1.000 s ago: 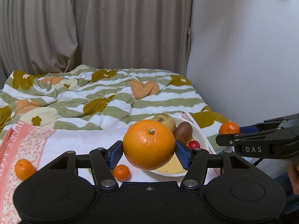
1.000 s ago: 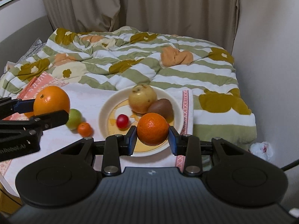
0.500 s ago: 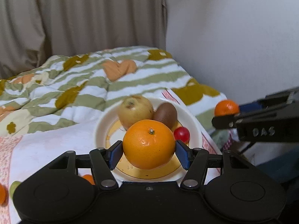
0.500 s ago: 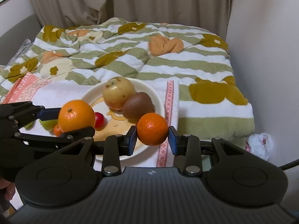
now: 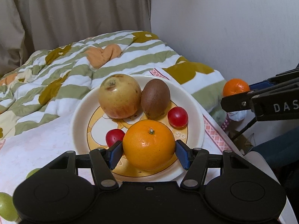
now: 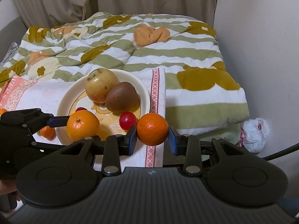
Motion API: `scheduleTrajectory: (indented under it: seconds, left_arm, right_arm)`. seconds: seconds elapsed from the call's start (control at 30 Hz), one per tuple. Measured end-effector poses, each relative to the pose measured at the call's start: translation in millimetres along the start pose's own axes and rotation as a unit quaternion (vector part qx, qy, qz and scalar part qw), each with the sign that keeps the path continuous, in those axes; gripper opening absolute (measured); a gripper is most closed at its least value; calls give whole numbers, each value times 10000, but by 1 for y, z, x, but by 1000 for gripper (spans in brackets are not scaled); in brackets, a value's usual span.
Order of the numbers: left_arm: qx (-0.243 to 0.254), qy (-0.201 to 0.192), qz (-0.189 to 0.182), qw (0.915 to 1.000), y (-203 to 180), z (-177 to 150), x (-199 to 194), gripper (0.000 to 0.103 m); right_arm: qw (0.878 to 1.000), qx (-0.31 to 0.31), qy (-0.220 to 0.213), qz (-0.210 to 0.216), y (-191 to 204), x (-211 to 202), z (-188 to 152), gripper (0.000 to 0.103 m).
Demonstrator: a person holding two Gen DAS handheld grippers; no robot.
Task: Organize fruits
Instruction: 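Carry the mandarin and the large orange over the white bowl with both grippers, then open the left gripper to drop the orange while the right gripper releases the mandarin into the bowl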
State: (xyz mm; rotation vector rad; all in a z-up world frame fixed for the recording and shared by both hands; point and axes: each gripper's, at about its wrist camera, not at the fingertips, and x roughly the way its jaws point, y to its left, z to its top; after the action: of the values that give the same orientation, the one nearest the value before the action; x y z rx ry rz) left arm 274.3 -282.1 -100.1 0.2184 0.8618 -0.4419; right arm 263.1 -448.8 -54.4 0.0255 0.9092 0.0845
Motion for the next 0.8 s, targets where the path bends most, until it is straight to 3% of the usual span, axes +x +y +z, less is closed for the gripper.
scheduleTrajectory:
  seconds: [0.2,0.33,0.53,0.8]
  left_arm:
    - [33,125,27,9999,-1,0,7,66]
    - [71,-186,59,9998,-2,0,-9,98]
    - [-139,-305,-18,9994,5,-2,-36,98]
    - [-983,-394,112,9943,32,-16,-71,98]
  right_arm:
    - [10000,48,-24,-47,1,-4,-1,51]
    - [9999,62,-71,-67,0,-9,-1,51]
    - [9999,37,-121,-9,-1,-14,-1,51]
    - [9995,-83,-126,273,12,-9,0,51]
